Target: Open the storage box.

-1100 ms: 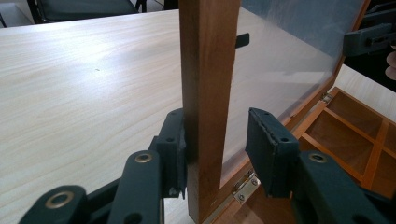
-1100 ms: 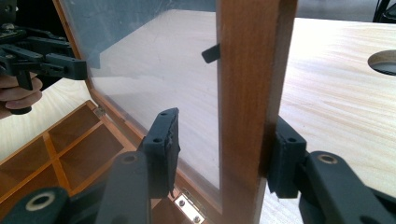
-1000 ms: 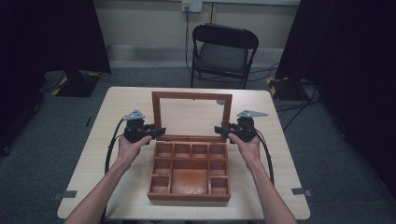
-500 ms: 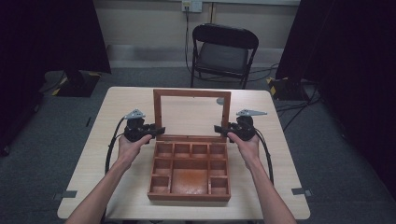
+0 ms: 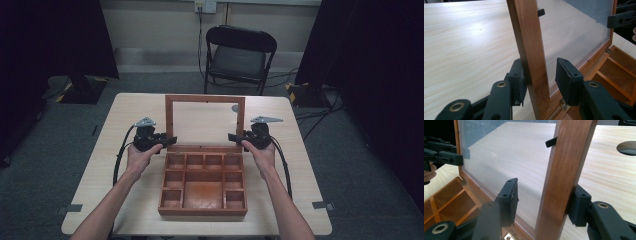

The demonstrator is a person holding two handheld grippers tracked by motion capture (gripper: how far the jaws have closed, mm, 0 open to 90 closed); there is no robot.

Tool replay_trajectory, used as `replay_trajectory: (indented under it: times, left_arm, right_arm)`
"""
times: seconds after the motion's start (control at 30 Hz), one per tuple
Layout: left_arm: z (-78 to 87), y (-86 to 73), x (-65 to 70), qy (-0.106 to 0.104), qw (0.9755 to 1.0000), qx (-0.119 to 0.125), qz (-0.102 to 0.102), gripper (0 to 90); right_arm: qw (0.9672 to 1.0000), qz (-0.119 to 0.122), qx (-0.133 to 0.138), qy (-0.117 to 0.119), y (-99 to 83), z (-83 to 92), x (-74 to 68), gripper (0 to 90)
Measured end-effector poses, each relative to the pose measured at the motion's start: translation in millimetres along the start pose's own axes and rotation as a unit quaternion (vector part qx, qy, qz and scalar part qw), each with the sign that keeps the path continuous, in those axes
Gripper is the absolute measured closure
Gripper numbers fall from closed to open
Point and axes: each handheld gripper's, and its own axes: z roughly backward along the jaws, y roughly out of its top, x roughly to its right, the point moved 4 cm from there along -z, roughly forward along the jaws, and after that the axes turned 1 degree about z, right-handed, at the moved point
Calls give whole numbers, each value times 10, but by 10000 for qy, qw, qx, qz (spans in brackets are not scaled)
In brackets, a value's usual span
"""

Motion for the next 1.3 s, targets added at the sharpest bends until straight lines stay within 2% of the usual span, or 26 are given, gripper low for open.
replay_trajectory:
  times: [0.4, 0.73, 0.77, 0.9, 1.03, 1.17, 1.3]
  left_arm:
    - [-41, -9, -39, -19, 9999, -79, 118, 566]
    - [-95, -18, -53, -18, 9997, -33, 224, 533]
    - [-92, -20, -59, -14, 9998, -93, 179, 529]
    - [-125, -27, -51, -1, 9997, -83, 224, 505]
    - [-152, -36, -38, 89, 9997, -168, 169, 465]
    - [-174, -50, -49, 31, 9995, -163, 268, 449]
    - [-192, -54, -39, 96, 9995, -202, 217, 429]
  right_arm:
    - [10000, -77, -35, -5, -10, -70, 39, 446]
    - [9999, -157, -62, -39, -32, -127, 59, 407]
    - [9998, -156, -74, -51, -35, -131, 59, 400]
    - [9998, -153, -124, -94, -44, -157, 55, 375]
    - [9997, -185, -141, -97, -58, -185, 63, 352]
    - [9995, -236, -194, -76, -76, -206, 80, 337]
    - [9994, -250, -233, -97, -86, -222, 81, 319]
